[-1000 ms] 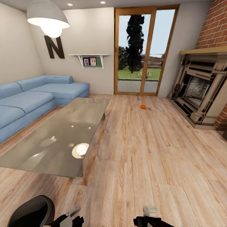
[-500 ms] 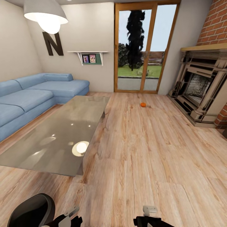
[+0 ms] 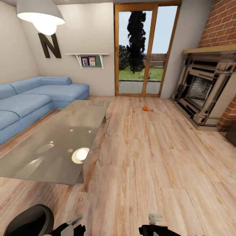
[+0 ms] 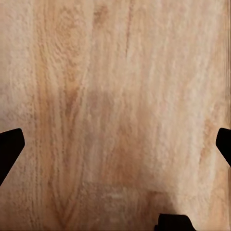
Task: Place each of the two pumpkins and all three candles from the living room inside a cabinet in the living room (use any cabinet), then make sure every cabinet is closed, and position the cauldron so it is next to a table in the living room.
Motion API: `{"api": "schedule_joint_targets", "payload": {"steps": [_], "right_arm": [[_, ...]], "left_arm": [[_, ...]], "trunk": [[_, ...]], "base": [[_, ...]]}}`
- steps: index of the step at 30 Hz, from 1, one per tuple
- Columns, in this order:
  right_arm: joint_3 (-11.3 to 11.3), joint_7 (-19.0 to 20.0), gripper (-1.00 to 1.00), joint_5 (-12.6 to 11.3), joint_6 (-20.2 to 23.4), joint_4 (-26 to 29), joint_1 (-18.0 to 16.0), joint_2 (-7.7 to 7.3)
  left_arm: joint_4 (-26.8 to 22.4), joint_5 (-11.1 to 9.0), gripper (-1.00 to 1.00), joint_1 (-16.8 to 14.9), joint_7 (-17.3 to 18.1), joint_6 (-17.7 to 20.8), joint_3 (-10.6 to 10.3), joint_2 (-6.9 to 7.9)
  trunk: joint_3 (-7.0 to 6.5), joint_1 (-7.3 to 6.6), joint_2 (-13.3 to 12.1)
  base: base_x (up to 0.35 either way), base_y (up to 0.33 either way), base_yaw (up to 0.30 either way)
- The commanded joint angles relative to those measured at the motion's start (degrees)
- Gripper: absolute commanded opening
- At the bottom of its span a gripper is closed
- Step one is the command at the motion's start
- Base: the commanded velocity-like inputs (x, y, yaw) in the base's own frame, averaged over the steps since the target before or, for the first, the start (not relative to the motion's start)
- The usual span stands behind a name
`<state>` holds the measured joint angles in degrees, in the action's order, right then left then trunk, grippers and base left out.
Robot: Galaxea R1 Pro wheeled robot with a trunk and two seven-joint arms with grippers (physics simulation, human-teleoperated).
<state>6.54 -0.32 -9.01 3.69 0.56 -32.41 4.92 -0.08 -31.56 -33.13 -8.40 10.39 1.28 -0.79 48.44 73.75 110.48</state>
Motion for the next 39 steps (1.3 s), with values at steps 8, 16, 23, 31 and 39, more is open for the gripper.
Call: {"api": "schedule_joint_targets", "payload": {"steps": [8, 16, 23, 31, 39], "right_arm": [[0.5, 0.0, 1.00, -0.6, 0.3, 0.1, 0.0, -0.15], [0.5, 0.0, 1.00, -0.6, 0.3, 0.1, 0.0, -0.22], [0.5, -0.2, 1.00, -0.6, 0.3, 0.1, 0.0, -0.25], [0.6, -1.3, 1.00, -0.5, 1.0, 0.1, 0.0, -2.52], [0.5, -7.1, 1.00, -0.6, 0.4, -1.7, 1.0, -4.34]], "left_arm": [[0.0, -0.1, 1.00, 0.0, -0.2, 0.2, 0.1, 0.00], [0.1, -0.1, 1.00, 0.0, -0.2, 0.2, 0.1, 0.00], [0.2, -0.1, 1.00, 0.0, -0.3, 0.2, 0.1, 0.08], [1.6, -0.1, 1.00, 0.0, -0.7, 0.2, 0.1, 0.10], [2.7, -0.1, 1.00, 0.0, -0.7, 0.2, 0.1, 0.17]], "trunk": [[-0.25, -0.01, 0.0], [-0.41, -0.01, 0.0], [0.06, -0.01, 0.0], [0.80, -0.01, 0.0], [1.56, -0.01, 0.0]], "base": [[0.000, 0.000, -0.275], [0.000, 0.000, -0.242], [0.000, 0.000, -0.073], [0.000, 0.000, -0.003], [0.000, 0.000, 0.000]]}}
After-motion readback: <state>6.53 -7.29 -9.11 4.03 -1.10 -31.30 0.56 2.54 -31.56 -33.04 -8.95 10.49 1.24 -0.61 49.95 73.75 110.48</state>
